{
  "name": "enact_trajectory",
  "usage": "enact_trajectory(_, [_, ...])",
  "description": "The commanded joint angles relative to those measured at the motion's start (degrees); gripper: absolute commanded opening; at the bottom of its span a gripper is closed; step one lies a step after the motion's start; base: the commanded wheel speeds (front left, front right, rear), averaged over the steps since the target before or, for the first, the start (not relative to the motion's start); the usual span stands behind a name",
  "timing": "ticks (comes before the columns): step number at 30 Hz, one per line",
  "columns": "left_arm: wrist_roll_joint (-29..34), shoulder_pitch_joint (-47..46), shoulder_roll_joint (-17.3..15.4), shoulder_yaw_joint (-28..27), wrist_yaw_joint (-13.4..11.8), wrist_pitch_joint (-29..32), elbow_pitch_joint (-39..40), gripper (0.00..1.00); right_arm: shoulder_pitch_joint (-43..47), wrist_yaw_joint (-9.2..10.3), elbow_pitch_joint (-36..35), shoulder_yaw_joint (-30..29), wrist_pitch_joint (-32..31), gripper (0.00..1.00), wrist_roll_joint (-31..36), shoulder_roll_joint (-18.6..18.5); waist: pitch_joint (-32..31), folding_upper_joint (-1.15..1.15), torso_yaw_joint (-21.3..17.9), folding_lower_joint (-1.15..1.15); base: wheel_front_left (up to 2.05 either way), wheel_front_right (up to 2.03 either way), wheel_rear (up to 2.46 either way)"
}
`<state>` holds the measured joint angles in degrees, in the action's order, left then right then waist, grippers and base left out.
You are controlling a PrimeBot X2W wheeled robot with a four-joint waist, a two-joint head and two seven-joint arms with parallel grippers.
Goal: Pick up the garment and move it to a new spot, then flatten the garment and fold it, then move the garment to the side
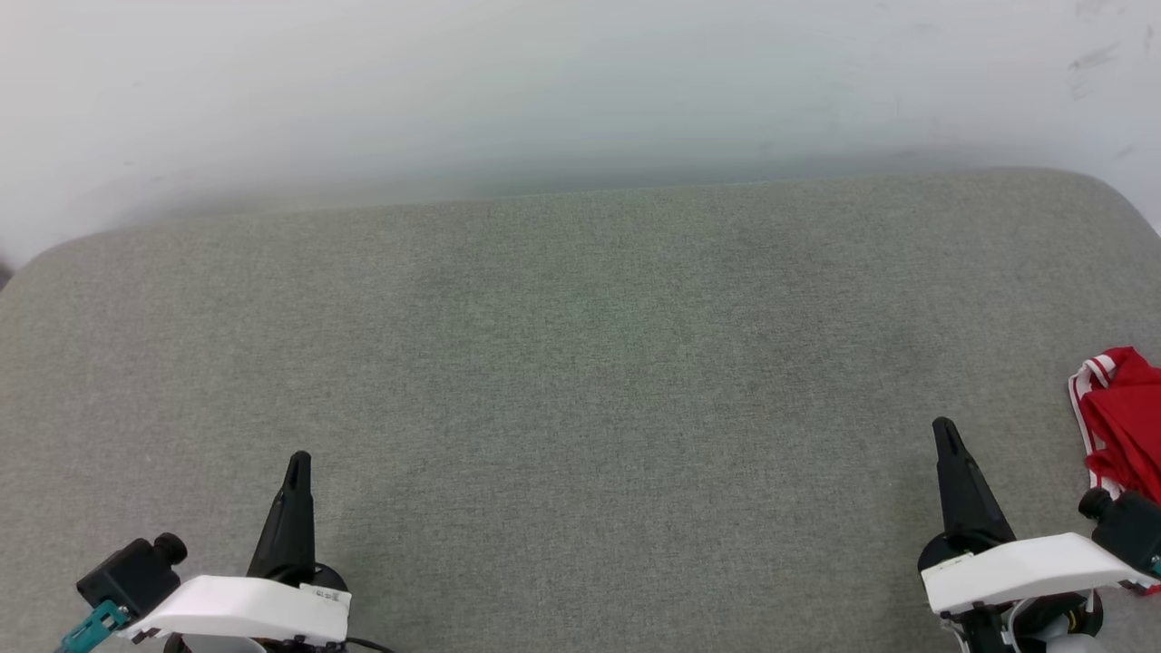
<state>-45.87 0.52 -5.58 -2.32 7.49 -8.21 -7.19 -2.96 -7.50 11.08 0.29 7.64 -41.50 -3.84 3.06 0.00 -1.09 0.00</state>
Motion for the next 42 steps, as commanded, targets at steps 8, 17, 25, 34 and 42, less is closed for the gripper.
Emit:
enact_trajectory(8, [-7.11, -2.16, -0.12, -0.42, -0.01, 1.75, -0.35, 0.00, -1.85, 0.00, -0.17, -0.74, -1.66, 0.00, -7.86, -0.57, -0.26, 0.00, 0.10, 0.00, 0.00, 0.00, 0.00])
enact_trajectory(17, [-13.11, -2.86, 0.05, -0.67, 0.00, 3.44, -1.24, 0.00, -2.11, 0.00, 0.25, -1.29, -3.21, 0.00, -14.40, -0.62, -0.53, 0.00, 0.20, 0.00, 0.00, 0.00, 0.00])
enact_trajectory(25, [-17.97, -3.48, 0.23, -0.91, 0.00, 4.77, -1.99, 0.00, -2.34, 0.00, 0.58, -1.79, -4.53, 0.00, -19.72, -0.62, -0.78, 0.00, 0.30, 0.00, 0.00, 0.00, 0.00])
enact_trajectory(34, [-22.99, -4.01, 0.42, -1.18, 0.00, 6.20, -2.79, 0.00, -2.51, 0.00, 0.96, -2.35, -5.90, 0.00, -25.17, -0.59, -1.05, 0.00, 0.40, 0.00, 0.00, 0.00, 0.00])
enact_trajectory(42, [-26.61, -4.49, 0.61, -1.39, 0.00, 7.30, -3.38, 0.00, -2.68, 0.01, 1.22, -2.76, -6.94, 0.00, -29.13, -0.55, -1.26, 0.00, 0.48, 0.00, 0.00, 0.00, 0.00])
